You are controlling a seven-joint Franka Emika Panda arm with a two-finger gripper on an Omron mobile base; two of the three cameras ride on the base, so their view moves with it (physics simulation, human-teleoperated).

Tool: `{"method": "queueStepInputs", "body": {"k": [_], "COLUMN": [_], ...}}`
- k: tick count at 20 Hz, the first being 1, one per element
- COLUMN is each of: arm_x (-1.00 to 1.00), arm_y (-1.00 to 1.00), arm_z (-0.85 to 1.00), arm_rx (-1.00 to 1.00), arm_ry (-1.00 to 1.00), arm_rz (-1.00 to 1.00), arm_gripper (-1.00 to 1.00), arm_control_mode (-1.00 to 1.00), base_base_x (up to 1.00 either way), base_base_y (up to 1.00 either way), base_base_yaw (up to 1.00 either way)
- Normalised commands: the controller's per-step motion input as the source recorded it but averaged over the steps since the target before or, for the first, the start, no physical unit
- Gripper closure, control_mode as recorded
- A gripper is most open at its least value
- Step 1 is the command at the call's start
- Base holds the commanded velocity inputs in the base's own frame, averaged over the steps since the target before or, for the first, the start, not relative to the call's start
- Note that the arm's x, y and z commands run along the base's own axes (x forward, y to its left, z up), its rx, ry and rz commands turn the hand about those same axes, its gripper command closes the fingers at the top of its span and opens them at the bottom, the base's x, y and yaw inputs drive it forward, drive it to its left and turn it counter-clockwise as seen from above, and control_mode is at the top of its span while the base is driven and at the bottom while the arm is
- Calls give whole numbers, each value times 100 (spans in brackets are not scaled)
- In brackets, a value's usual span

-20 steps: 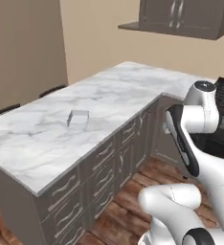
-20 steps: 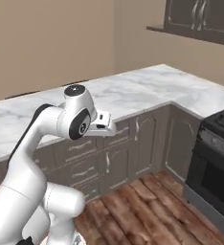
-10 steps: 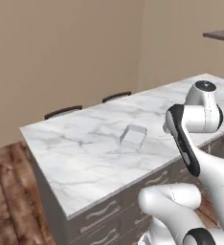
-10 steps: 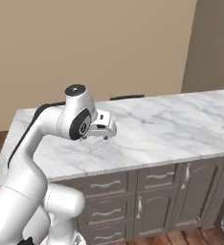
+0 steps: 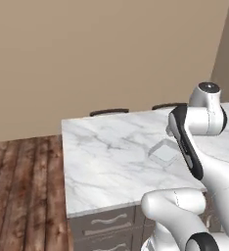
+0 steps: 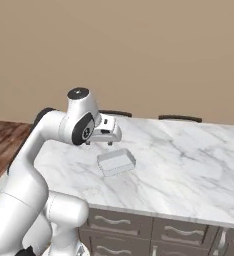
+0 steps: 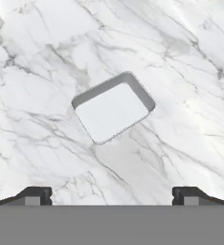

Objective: Pick the jug and tupperware and place them in the sink. Then turn on the water.

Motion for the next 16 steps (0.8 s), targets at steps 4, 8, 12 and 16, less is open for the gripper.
{"method": "queueStepInputs", "body": {"k": [4,8,12,16], "arm_x": [0,0,0,66], "arm_y": [0,0,0,-3], "arm_z": [0,0,0,-42], "arm_rx": [0,0,0,10], "arm_ry": [0,0,0,0], "arm_rz": [0,0,0,5], "arm_gripper": [-100,-100,-100,-100], "arm_control_mode": [100,100,-100,-100], "base_base_x": [100,53,0,0], "base_base_y": [-6,-8,0,0], "base_base_yaw": [61,28,0,0]}}
